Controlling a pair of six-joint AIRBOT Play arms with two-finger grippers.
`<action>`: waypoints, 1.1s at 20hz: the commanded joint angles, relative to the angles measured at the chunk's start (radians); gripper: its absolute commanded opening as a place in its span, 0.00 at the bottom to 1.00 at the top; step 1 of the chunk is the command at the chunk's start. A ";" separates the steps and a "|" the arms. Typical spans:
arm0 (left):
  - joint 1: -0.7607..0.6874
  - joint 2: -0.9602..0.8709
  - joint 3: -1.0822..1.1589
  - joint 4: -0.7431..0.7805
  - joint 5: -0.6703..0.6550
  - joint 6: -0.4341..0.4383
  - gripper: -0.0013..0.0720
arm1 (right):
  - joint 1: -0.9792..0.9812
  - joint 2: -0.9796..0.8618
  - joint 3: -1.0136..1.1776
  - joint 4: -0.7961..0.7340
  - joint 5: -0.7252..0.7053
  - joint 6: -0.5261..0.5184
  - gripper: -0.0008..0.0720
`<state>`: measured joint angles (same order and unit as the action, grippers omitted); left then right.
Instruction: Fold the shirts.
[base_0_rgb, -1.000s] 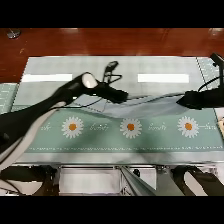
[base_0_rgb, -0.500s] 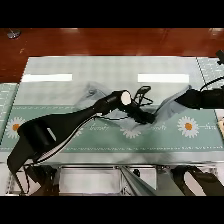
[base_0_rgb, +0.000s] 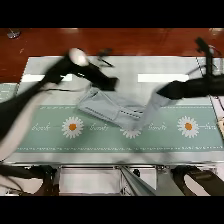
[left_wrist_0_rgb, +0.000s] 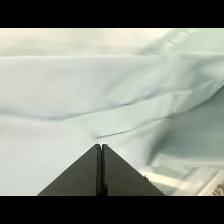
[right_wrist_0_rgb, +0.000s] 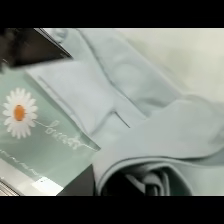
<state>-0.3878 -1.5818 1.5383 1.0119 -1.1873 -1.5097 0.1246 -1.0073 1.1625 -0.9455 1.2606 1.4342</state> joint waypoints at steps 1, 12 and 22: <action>0.202 0.335 -0.201 0.081 -0.007 0.021 0.05 | 0.180 -0.229 0.209 0.003 -0.063 0.031 0.06; 0.266 0.884 -0.863 0.054 0.153 -0.014 0.05 | 0.480 -0.925 0.802 0.005 -0.053 0.100 0.06; 0.267 0.832 -0.925 0.051 0.312 -0.014 0.05 | 0.090 -0.759 0.874 -0.095 0.350 0.048 0.87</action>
<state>-0.1215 -0.7452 0.6216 1.0626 -0.9123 -1.5234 0.3744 -1.8698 2.0335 -0.9642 1.3861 1.5211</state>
